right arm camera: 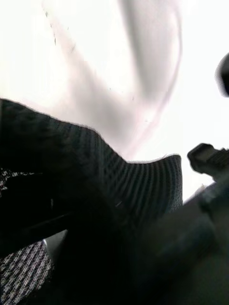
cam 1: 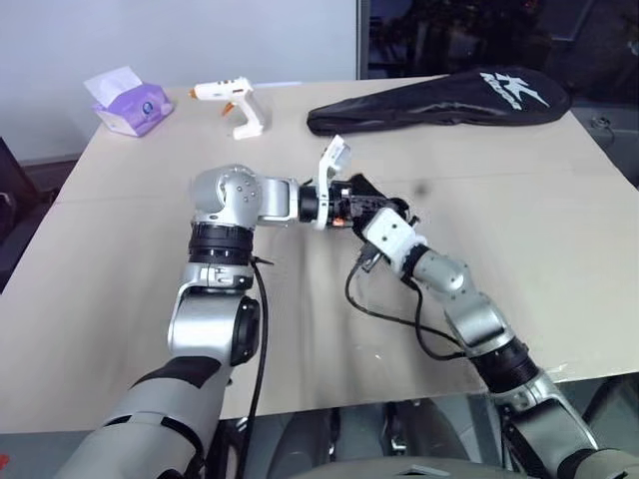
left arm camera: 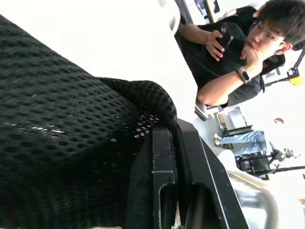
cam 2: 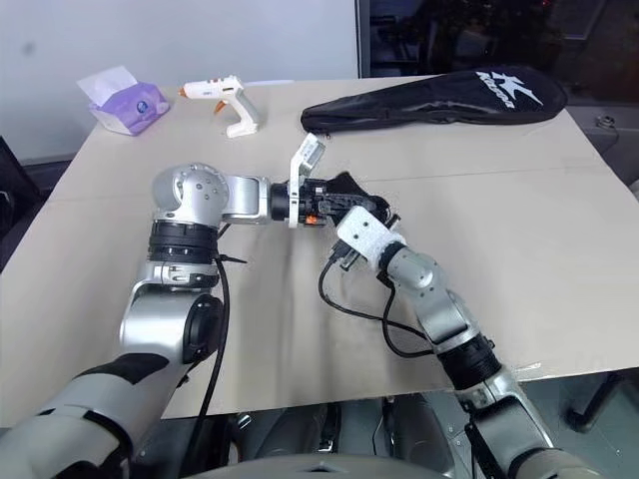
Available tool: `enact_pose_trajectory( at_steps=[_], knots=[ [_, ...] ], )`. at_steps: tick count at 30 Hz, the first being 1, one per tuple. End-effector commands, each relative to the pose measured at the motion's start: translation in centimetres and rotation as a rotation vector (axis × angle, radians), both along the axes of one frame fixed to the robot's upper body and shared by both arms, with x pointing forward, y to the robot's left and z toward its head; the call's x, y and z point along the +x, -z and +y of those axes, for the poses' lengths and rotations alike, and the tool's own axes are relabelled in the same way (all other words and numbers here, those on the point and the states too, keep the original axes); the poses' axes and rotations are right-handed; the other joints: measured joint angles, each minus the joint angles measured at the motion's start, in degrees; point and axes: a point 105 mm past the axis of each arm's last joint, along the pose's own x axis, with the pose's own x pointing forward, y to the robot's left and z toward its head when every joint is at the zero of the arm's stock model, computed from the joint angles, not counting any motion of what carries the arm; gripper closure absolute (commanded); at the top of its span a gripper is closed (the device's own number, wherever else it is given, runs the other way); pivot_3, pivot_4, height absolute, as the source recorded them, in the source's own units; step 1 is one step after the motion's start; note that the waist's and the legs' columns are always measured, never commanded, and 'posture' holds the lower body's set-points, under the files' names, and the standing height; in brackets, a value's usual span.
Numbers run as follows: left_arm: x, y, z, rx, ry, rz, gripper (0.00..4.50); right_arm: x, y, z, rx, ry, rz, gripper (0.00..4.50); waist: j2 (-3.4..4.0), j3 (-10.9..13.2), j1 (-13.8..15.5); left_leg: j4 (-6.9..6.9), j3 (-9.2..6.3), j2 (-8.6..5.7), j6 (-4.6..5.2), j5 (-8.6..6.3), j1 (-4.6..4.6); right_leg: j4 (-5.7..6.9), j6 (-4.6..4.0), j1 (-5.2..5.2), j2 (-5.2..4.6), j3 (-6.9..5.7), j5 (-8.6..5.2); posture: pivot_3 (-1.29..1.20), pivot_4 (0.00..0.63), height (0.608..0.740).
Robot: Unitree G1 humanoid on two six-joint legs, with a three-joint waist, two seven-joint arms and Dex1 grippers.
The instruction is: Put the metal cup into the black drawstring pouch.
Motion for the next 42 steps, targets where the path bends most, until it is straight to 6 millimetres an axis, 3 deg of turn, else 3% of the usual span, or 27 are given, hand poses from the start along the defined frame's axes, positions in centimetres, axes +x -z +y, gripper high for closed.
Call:
enact_pose_trajectory(
  at_steps=[1,3,7,9,12,16,20,23,27,32,36,38,39,42],
  knots=[
    [1.5,-0.4,1.0,0.061,-0.058,-0.132,4.50,-0.9,-2.4,-1.8,0.083,0.027,-0.003,2.75,0.00,0.0,0.1,0.00,0.00,0.00,0.00,0.00,0.00,-0.01,0.00,0.00,0.00,0.00,0.00,0.00,0.150,0.740],
    [2.0,0.0,1.2,0.117,-0.066,-0.197,4.50,-1.9,-3.6,-2.0,0.162,0.013,0.037,1.81,0.00,0.0,0.2,0.00,-0.01,-0.01,0.00,0.00,-0.01,-0.02,0.00,0.00,-0.01,0.01,0.00,0.00,0.150,0.740],
    [2.7,-0.5,1.2,0.140,-0.067,-0.276,4.50,-3.9,-5.2,-2.5,0.208,-0.024,0.076,1.81,0.01,0.0,0.1,-0.04,-0.02,0.00,-0.01,0.00,0.00,-0.01,0.00,-0.01,0.00,0.00,0.00,0.00,0.150,0.740],
    [2.7,-1.2,1.0,0.131,-0.056,-0.303,4.50,-4.2,-5.3,-3.1,0.189,-0.007,0.082,1.37,0.00,0.0,0.2,-0.04,-0.02,0.00,0.00,-0.01,0.00,-0.02,0.00,-0.01,0.00,0.00,0.00,0.00,0.150,0.740],
    [2.5,-2.0,1.1,0.135,-0.034,-0.354,4.50,-3.0,-4.0,-4.9,0.125,0.128,0.099,0.14,0.00,0.0,0.3,-0.02,-0.01,-0.02,0.01,-0.01,-0.02,-0.05,0.00,0.01,-0.01,0.00,0.00,0.00,0.150,0.740],
    [2.2,-3.4,1.6,0.133,-0.013,-0.399,4.50,-0.6,-0.8,-6.1,-0.039,0.235,0.126,0.14,0.00,0.0,0.2,-0.02,0.00,-0.02,0.01,0.00,-0.01,-0.02,0.00,0.00,-0.01,0.00,0.00,0.00,0.150,0.740],
    [1.8,-4.2,1.8,0.131,-0.001,-0.416,4.50,2.5,0.7,-6.5,-0.025,0.312,0.132,0.14,0.00,0.0,-0.2,-0.05,0.06,0.00,0.01,0.00,0.03,0.03,-0.01,-0.02,0.02,0.06,0.00,0.00,0.150,0.740],
    [1.5,-4.2,2.1,0.145,-0.002,-0.428,4.50,4.5,0.7,-6.6,-0.046,0.360,0.079,0.14,0.00,0.0,-0.1,-0.05,0.08,-0.01,0.01,0.00,0.02,0.02,-0.01,-0.03,0.02,0.09,0.00,0.00,0.150,0.740],
    [1.4,-4.1,2.3,0.157,-0.012,-0.439,4.50,5.3,0.2,-6.7,-0.058,0.378,0.020,1.82,0.00,0.0,0.0,-0.06,0.05,-0.01,0.01,0.00,0.01,0.00,-0.01,-0.04,0.01,0.08,0.00,0.00,0.150,0.740],
    [1.1,-3.9,2.3,0.158,-0.009,-0.446,4.50,4.6,-0.4,-7.4,-0.069,0.390,-0.021,4.15,0.00,0.0,-0.1,-0.05,0.05,-0.01,0.02,0.00,-0.02,-0.01,0.00,-0.04,0.01,0.07,0.00,0.00,0.150,0.740],
    [0.5,-3.4,1.7,0.167,0.040,-0.486,4.50,2.9,-2.8,-8.2,-0.045,0.391,-0.067,4.36,0.01,0.0,-0.1,-0.06,0.06,-0.01,0.01,0.00,-0.02,0.02,0.00,-0.05,0.02,0.09,0.00,0.00,0.150,0.740],
    [0.1,-3.5,1.3,0.168,0.090,-0.591,4.50,1.7,-4.8,-8.7,-0.039,0.393,-0.098,4.36,0.02,0.0,0.0,-0.06,0.05,-0.01,0.02,0.00,-0.03,0.02,0.00,-0.06,0.02,0.09,-0.01,0.00,0.150,0.740],
    [-0.1,-3.5,1.0,0.160,0.114,-0.609,3.92,1.1,-6.0,-8.9,-0.040,0.395,-0.114,4.50,0.00,0.0,0.0,-0.06,0.05,-0.01,0.02,0.00,-0.04,0.00,-0.01,-0.06,0.01,0.09,0.00,0.00,0.150,0.740],
    [-0.3,-3.8,0.0,0.122,0.172,-0.652,2.90,-0.2,-8.7,-9.3,-0.050,0.397,-0.152,4.50,0.01,0.0,0.3,-0.04,0.04,-0.01,0.02,0.00,-0.05,0.01,0.00,-0.05,0.01,0.08,0.00,0.00,0.150,0.740]
  ],
)
